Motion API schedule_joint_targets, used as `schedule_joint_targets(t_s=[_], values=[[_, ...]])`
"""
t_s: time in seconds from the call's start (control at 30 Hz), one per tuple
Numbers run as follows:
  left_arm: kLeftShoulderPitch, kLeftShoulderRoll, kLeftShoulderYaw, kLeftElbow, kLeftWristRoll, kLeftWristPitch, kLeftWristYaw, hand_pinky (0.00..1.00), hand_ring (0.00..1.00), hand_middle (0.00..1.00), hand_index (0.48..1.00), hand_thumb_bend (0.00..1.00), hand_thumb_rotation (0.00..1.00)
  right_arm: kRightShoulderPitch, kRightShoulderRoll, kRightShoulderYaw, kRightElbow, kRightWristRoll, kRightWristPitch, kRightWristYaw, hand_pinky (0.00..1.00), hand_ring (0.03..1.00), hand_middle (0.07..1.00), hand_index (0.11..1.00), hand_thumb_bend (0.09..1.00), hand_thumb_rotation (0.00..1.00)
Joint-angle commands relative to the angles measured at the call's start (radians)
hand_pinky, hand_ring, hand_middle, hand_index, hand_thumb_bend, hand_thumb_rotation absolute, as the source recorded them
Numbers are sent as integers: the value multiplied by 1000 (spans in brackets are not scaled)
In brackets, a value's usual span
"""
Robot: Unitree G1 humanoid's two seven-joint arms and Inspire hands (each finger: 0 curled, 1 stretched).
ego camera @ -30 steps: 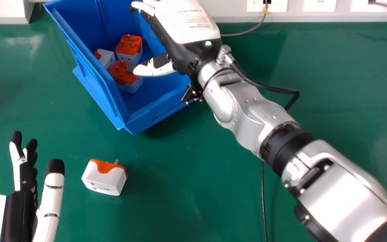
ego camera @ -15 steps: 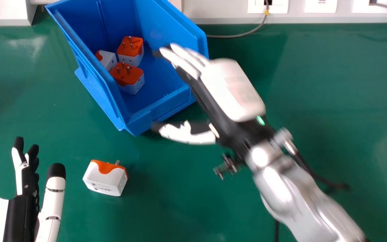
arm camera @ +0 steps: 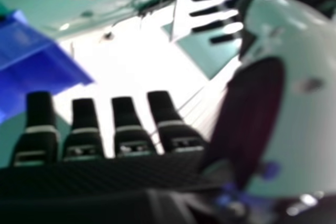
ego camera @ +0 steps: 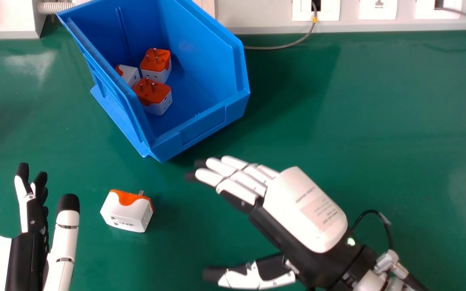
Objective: Pick all objects and put in blue box
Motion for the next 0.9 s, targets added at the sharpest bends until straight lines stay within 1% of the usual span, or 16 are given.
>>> schedule_joint_targets(t_s=[0.0, 0.13, 0.23, 0.3, 0.4, 0.47, 0.53, 0.63, 0.7, 0.77, 0.83, 0.87], values=[[-2, 0, 1, -10, -6, -6, 4, 1000, 1000, 1000, 1000, 471, 1000, -35, -11, -9, -3, -10, -45, 29, 786, 878, 881, 825, 351, 442], [0, -2, 1, -8, -10, -12, 7, 1000, 1000, 1000, 1000, 468, 1000, -85, 0, 6, 22, -18, -83, 87, 781, 876, 878, 821, 355, 440], [5, -2, 7, -12, -19, -15, 6, 1000, 1000, 1000, 1000, 462, 1000, -146, 31, 28, 53, -28, -104, 123, 781, 875, 876, 819, 359, 436], [9, 0, 13, -6, -26, -22, 6, 1000, 1000, 1000, 1000, 452, 1000, -192, 61, 46, 82, -48, -116, 133, 783, 875, 875, 819, 361, 433], [11, 2, 19, -2, -32, -25, 7, 1000, 1000, 1000, 1000, 438, 1000, -239, 92, 61, 116, -61, -128, 144, 786, 873, 870, 817, 376, 423], [14, 1, 23, 0, -32, -25, 10, 1000, 1000, 1000, 1000, 430, 1000, -284, 124, 78, 141, -71, -127, 162, 787, 872, 871, 821, 387, 417], [11, 1, 28, 5, -31, -25, 13, 1000, 1000, 1000, 1000, 426, 1000, -329, 156, 96, 164, -90, -121, 180, 792, 882, 880, 831, 395, 417], [10, -2, 31, 8, -31, -26, 17, 1000, 1000, 1000, 1000, 424, 1000, -388, 189, 126, 188, -123, -109, 216, 797, 888, 885, 835, 399, 418], [8, -5, 30, 5, -28, -24, 19, 1000, 1000, 1000, 1000, 422, 1000, -419, 204, 141, 200, -136, -103, 243, 804, 896, 893, 844, 404, 420], [5, -14, 26, 3, -23, -26, 28, 1000, 1000, 1000, 1000, 421, 1000, -486, 229, 174, 226, -165, -99, 290, 812, 907, 906, 856, 411, 424], [5, -23, 22, 4, -20, -29, 38, 1000, 1000, 1000, 1000, 418, 1000, -542, 252, 200, 251, -188, -99, 324, 850, 939, 939, 894, 394, 442], [5, -25, 20, 5, -19, -31, 41, 1000, 1000, 1000, 1000, 418, 1000, -559, 258, 207, 259, -193, -100, 333, 889, 961, 961, 925, 375, 451]])
